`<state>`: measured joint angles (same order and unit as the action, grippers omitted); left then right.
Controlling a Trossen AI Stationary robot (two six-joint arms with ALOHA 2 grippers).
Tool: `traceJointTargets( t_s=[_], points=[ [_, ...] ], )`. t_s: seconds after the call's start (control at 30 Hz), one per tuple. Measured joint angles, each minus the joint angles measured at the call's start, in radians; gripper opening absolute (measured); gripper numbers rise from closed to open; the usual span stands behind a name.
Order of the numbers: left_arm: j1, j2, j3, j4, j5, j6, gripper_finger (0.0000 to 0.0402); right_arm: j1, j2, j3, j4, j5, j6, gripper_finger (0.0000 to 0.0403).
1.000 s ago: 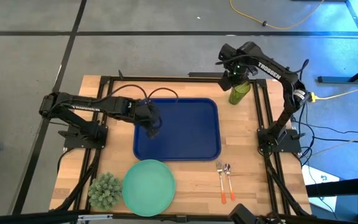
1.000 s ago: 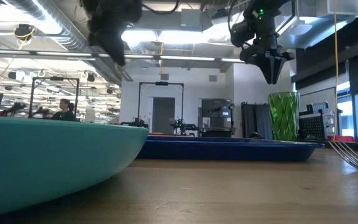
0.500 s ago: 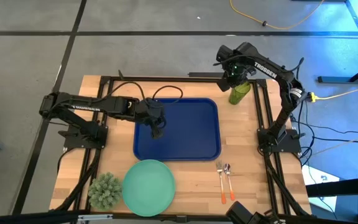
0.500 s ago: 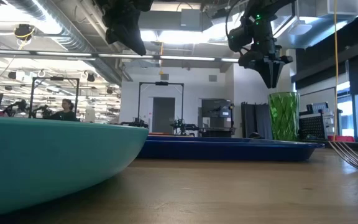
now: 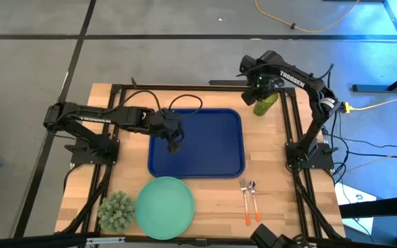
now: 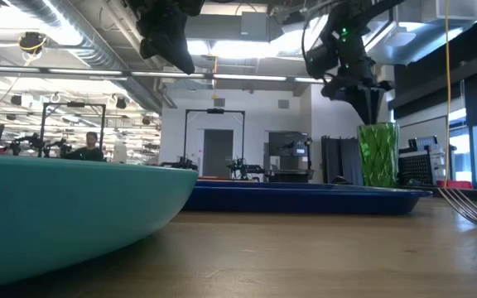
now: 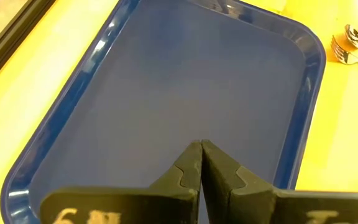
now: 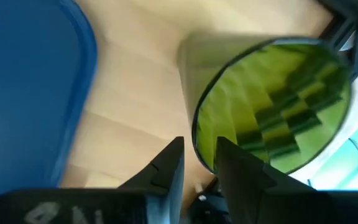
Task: Pick and place plate/cup/fork/spoon on tray
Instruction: Put the red cup on the top right of the blue serving tray
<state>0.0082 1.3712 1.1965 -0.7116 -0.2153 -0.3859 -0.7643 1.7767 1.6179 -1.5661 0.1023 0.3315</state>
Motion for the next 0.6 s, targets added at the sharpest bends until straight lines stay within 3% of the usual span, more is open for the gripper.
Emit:
traceJointTargets(
  t_s=[0.4, 0.5, 0.6],
  points=[
    [0.0, 0.0, 0.0, 0.0, 0.0, 0.001, 0.0, 0.0, 0.0, -0.123, 0.09, 0.003, -0.128, 0.0095],
    [0.0, 0.0, 0.0, 0.0, 0.0, 0.001, 0.0, 0.0, 0.0, -0.123, 0.089, 0.009, -0.135, 0.0072],
    [0.0, 0.0, 0.0, 0.0, 0.0, 0.003, 0.0, 0.001, 0.0, -0.123, 0.093, 0.023, -0.166, 0.0024]
  ],
)
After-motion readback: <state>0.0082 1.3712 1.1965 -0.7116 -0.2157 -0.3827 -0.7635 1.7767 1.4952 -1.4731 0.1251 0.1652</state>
